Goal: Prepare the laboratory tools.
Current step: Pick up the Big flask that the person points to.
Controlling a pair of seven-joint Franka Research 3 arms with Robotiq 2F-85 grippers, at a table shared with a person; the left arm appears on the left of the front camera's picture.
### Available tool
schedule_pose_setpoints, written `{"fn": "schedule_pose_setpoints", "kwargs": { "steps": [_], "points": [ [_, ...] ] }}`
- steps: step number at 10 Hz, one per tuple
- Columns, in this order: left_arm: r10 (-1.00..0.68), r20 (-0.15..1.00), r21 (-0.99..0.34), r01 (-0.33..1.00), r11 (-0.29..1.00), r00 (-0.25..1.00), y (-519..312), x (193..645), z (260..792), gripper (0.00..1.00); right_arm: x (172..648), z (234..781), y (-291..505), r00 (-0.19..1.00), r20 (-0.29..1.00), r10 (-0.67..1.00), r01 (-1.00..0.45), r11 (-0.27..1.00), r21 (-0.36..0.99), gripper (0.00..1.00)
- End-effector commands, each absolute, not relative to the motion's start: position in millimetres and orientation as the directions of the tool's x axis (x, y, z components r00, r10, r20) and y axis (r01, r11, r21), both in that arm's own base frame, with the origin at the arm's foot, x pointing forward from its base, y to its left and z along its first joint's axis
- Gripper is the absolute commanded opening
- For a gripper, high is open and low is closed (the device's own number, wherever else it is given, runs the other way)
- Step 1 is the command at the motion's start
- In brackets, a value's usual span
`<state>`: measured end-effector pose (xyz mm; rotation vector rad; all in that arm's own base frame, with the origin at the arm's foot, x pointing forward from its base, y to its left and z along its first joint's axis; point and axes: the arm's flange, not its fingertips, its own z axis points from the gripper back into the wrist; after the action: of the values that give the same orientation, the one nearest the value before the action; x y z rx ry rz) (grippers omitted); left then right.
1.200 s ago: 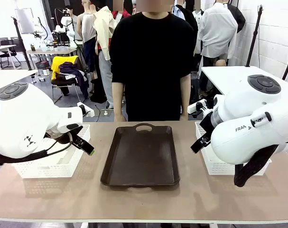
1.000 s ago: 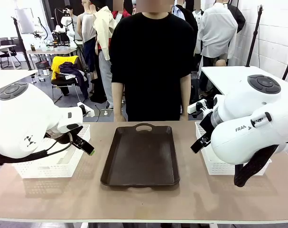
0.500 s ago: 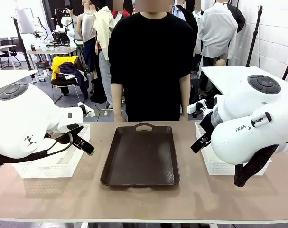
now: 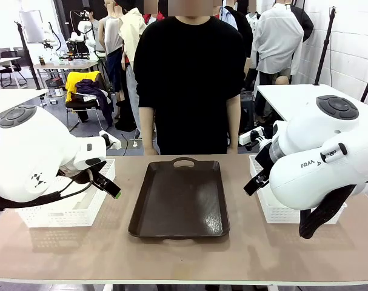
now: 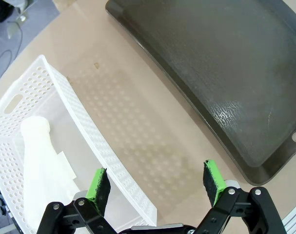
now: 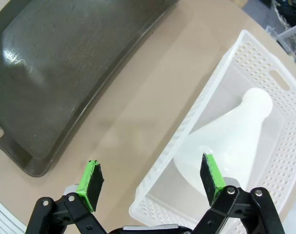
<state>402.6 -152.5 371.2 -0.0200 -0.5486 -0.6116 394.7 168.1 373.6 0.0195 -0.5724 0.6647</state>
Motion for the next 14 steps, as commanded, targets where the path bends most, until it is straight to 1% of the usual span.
{"fn": "schedule_pose_setpoints", "kwargs": {
  "steps": [1, 2, 3, 5, 6, 7, 8, 9, 10, 11, 12, 13, 14],
  "points": [
    [-0.537, 0.495, 0.139, 0.548, 0.825, 0.683, -151.2, 403.0, 371.3, 1.00, 394.8, 373.6, 168.0, 0.640, 0.508, 0.577, -0.587, 0.793, -0.160, 1.00],
    [-0.540, 0.495, 0.141, 0.550, 0.823, 0.681, -152.5, 402.6, 371.2, 1.00, 394.7, 373.6, 168.1, 0.639, 0.508, 0.577, -0.588, 0.793, -0.161, 1.00],
    [-0.519, 0.536, 0.143, 0.535, 0.833, 0.666, -150.3, 399.3, 390.9, 1.00, 388.0, 390.2, 161.7, 0.627, 0.546, 0.556, -0.599, 0.792, -0.118, 1.00],
    [-0.499, 0.615, 0.118, 0.554, 0.824, 0.610, -143.6, 388.6, 432.3, 1.00, 378.1, 421.6, 149.7, 0.597, 0.597, 0.535, -0.627, 0.776, -0.069, 1.00],
    [-0.509, 0.643, 0.075, 0.615, 0.785, 0.572, -136.5, 378.6, 450.7, 1.00, 375.1, 437.7, 139.3, 0.567, 0.625, 0.537, -0.662, 0.749, -0.043, 1.00],
    [-0.480, 0.674, 0.013, 0.641, 0.768, 0.562, -123.6, 371.4, 463.1, 1.00, 373.8, 451.5, 122.6, 0.563, 0.654, 0.505, -0.661, 0.750, -0.010, 1.00],
    [-0.404, 0.699, -0.083, 0.628, 0.774, 0.591, -105.3, 371.7, 473.6, 1.00, 375.5, 462.7, 99.6, 0.598, 0.683, 0.419, -0.628, 0.774, 0.074, 1.00],
    [-0.316, 0.718, -0.236, 0.644, 0.727, 0.620, -85.0, 374.0, 481.7, 1.00, 381.4, 468.8, 73.1, 0.654, 0.693, 0.303, -0.594, 0.773, 0.222, 1.00],
    [-0.237, 0.718, -0.343, 0.629, 0.697, 0.654, -64.4, 372.3, 487.9, 1.00, 385.6, 471.0, 50.2, 0.719, 0.669, 0.188, -0.541, 0.755, 0.370, 1.00],
    [-0.167, 0.702, -0.453, 0.616, 0.644, 0.692, -41.0, 375.9, 489.9, 1.00, 394.1, 471.0, 28.1, 0.837, 0.544, 0.065, -0.380, 0.785, 0.490, 1.00],
    [-0.089, 0.676, -0.553, 0.584, 0.594, 0.732, -22.6, 381.3, 489.8, 1.00, 399.9, 466.6, 12.9, 0.839, 0.540, 0.066, -0.405, 0.737, 0.540, 1.00],
    [-0.006, 0.641, -0.636, 0.535, 0.555, 0.768, -4.6, 388.9, 489.2, 1.00, 411.9, 459.7, -4.7, 0.870, 0.492, 0.016, -0.369, 0.682, 0.632, 1.00],
    [0.042, 0.598, -0.699, 0.495, 0.516, 0.800, 1.3, 396.8, 483.8, 1.00, 415.9, 456.1, -19.1, 0.886, 0.463, -0.019, -0.343, 0.645, 0.683, 1.00]
  ]
}}
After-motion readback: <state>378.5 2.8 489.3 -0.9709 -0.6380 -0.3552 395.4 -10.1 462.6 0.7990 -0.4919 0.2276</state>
